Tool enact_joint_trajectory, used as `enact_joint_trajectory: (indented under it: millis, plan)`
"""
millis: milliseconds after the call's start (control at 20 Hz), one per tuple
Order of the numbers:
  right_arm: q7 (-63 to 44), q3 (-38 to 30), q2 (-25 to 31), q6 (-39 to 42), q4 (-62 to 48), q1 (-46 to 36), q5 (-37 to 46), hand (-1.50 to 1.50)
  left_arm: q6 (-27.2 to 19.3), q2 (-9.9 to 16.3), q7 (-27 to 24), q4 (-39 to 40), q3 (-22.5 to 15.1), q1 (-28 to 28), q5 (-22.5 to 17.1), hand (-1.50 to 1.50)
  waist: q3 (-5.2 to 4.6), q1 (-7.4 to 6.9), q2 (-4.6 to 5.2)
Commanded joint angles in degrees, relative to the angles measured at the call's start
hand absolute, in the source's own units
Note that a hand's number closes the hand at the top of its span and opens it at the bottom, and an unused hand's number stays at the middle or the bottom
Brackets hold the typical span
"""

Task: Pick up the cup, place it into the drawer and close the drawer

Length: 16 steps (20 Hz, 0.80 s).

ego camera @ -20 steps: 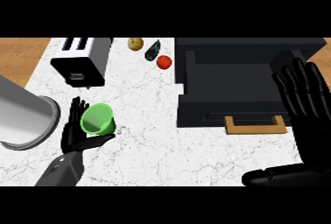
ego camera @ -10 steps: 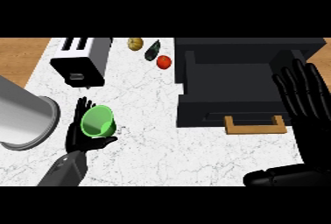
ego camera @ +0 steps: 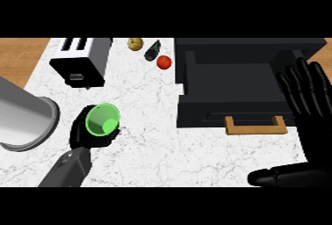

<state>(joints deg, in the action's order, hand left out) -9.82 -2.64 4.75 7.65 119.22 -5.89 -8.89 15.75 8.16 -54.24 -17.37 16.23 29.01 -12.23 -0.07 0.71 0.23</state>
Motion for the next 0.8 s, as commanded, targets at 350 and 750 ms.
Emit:
enact_joint_trajectory:
  millis: [350,750]
  plan:
    - [1.3,-1.1,0.4,1.2,1.0,3.1,-0.8,-1.5,-2.8,-0.4,-7.4,-7.9,-0.4,-5.1,-0.2,1.5,0.09,-0.72,-0.33]
    - [1.9,-2.5,0.5,0.8,-1.4,0.7,-1.5,-1.5,1.2,-1.9,-4.8,-18.5,-2.5,-8.0,-2.0,1.5,0.12,-1.04,-0.43]
